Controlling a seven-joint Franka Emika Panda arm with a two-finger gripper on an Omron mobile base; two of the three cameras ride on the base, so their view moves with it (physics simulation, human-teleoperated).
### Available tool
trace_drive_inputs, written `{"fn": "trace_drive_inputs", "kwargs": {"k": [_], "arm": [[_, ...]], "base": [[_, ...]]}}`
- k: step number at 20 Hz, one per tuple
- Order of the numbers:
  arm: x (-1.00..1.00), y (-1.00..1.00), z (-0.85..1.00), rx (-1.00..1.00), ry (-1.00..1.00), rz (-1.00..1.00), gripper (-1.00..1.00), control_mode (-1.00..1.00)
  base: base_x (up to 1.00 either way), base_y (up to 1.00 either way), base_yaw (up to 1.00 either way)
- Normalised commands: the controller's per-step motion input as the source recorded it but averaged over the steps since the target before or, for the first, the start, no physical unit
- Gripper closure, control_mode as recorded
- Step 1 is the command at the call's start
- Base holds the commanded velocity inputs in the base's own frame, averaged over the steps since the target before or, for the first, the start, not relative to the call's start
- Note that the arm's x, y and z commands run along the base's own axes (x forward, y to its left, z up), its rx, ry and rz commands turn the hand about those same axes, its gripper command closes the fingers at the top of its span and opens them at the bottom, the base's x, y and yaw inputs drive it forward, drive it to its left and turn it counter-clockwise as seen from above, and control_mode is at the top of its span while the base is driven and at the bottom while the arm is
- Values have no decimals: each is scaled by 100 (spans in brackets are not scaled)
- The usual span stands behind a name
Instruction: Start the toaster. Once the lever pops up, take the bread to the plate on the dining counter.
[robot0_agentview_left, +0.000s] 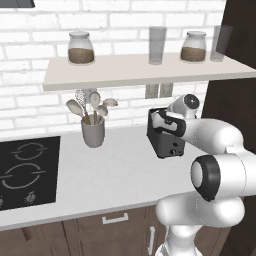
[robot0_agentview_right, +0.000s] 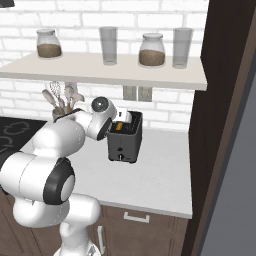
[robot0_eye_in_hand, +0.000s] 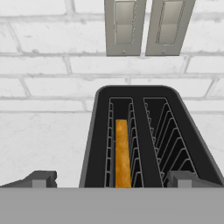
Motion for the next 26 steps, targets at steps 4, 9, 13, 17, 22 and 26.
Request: {"fn": "trace_drive_inputs", "kwargs": {"k": [4,9,13,17,22,26], "arm": [[0,0,0,0,0,0,-100,-100],[0,0,0,0,0,0,-100,-100],[0,0,0,0,0,0,-100,-100],[0,0,0,0,0,0,-100,-100],[0,0,0,0,0,0,-100,-100],[0,0,0,0,0,0,-100,-100]], "base": [[0,0,0],[0,0,0],[0,0,0],[0,0,0],[0,0,0],[0,0,0]]}}
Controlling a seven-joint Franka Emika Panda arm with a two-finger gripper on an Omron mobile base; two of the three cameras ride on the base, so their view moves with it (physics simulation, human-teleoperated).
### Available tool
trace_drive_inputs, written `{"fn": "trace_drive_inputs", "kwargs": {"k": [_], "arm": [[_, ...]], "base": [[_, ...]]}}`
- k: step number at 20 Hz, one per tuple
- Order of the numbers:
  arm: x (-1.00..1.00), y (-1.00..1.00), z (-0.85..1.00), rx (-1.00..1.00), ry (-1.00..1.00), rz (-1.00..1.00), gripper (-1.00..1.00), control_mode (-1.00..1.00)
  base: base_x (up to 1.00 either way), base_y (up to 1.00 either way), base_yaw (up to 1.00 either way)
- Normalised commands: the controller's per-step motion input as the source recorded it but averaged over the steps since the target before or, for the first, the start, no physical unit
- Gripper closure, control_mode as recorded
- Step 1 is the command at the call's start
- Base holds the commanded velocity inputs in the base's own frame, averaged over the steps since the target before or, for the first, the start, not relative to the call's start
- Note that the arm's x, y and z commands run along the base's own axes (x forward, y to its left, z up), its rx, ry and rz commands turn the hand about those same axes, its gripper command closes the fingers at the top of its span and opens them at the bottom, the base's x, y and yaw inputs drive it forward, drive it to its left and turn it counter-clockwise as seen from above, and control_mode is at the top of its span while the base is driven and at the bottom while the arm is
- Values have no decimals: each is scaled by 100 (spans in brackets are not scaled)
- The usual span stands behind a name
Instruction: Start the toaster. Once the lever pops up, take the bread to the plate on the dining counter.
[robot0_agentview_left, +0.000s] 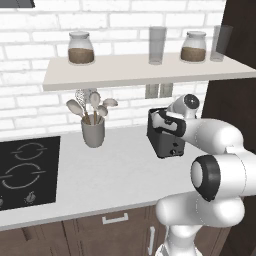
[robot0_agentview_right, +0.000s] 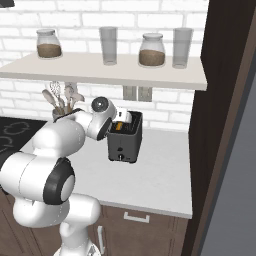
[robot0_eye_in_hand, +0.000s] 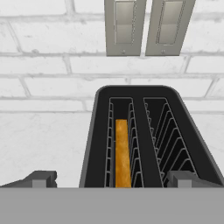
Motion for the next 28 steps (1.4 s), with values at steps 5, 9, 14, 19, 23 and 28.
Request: {"fn": "trace_drive_inputs", "kwargs": {"k": [5,9,14,19,23,28], "arm": [[0,0,0,0,0,0,-100,-100],[0,0,0,0,0,0,-100,-100],[0,0,0,0,0,0,-100,-100],[0,0,0,0,0,0,-100,-100],[0,0,0,0,0,0,-100,-100],[0,0,0,0,0,0,-100,-100]], "base": [[0,0,0],[0,0,0],[0,0,0],[0,0,0],[0,0,0],[0,0,0]]}}
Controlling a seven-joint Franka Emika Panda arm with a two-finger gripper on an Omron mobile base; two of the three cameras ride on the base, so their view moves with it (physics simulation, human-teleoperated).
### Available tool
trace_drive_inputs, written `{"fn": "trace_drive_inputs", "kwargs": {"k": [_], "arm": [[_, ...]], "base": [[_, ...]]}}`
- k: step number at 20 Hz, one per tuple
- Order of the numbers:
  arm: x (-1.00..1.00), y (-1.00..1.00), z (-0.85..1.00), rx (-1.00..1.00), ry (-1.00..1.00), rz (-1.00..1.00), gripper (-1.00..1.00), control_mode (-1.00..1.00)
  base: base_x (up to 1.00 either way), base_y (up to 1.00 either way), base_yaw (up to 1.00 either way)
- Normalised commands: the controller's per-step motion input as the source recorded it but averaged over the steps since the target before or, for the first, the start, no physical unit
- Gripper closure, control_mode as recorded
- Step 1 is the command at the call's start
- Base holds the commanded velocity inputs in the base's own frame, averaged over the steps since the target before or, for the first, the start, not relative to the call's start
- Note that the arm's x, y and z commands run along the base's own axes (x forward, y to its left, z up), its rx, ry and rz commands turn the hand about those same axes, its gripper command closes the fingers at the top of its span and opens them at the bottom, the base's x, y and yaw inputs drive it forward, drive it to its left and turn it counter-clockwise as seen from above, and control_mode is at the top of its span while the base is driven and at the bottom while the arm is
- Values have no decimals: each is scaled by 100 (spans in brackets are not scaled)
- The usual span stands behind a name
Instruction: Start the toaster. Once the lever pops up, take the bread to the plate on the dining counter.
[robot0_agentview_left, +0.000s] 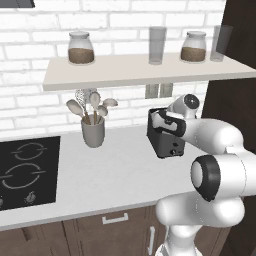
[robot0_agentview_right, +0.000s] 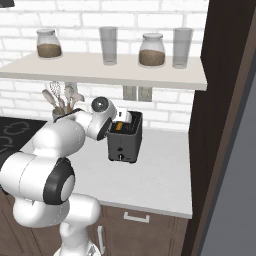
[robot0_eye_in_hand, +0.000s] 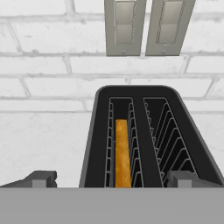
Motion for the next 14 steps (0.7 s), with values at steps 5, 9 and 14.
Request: {"fn": "trace_drive_inputs", "kwargs": {"k": [5,9,14], "arm": [[0,0,0,0,0,0,-100,-100],[0,0,0,0,0,0,-100,-100],[0,0,0,0,0,0,-100,-100]], "base": [[0,0,0],[0,0,0],[0,0,0]]}}
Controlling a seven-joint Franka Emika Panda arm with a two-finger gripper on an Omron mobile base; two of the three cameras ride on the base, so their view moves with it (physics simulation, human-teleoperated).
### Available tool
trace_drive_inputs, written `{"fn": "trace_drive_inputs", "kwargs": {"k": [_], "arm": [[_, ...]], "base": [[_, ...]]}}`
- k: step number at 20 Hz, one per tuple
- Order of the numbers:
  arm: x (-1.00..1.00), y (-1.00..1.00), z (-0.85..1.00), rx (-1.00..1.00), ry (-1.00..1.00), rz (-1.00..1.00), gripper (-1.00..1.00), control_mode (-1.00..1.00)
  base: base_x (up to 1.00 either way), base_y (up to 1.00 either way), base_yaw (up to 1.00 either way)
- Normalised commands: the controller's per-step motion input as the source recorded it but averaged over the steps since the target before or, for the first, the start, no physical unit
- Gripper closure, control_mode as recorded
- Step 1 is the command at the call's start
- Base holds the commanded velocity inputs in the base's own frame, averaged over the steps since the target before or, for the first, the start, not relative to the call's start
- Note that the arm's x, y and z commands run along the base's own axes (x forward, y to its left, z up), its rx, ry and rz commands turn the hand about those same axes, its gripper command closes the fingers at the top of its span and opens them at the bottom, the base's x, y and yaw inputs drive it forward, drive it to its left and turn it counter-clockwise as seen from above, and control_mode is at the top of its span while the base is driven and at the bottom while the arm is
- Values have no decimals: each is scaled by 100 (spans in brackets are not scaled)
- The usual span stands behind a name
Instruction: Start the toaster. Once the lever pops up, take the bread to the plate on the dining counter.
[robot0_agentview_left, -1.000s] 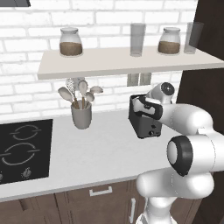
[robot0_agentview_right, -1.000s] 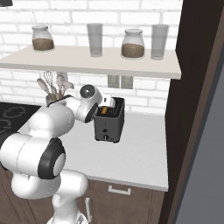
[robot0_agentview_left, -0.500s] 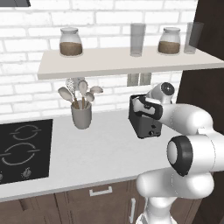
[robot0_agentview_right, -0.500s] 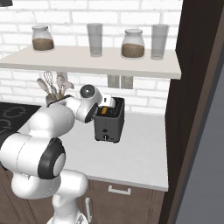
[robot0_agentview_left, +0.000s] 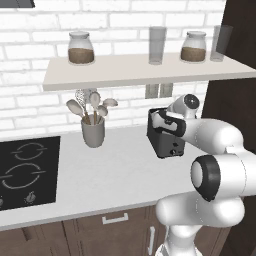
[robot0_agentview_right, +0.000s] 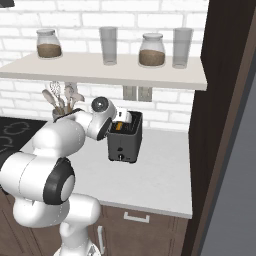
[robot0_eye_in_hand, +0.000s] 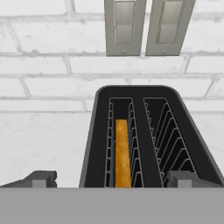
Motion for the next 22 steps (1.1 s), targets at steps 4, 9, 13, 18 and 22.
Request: {"fn": "trace_drive_inputs", "kwargs": {"k": [4,9,13,18,22], "arm": [[0,0,0,0,0,0,-100,-100],[0,0,0,0,0,0,-100,-100],[0,0,0,0,0,0,-100,-100],[0,0,0,0,0,0,-100,-100],[0,0,0,0,0,0,-100,-100]], "base": [[0,0,0],[0,0,0],[0,0,0],[0,0,0],[0,0,0]]}}
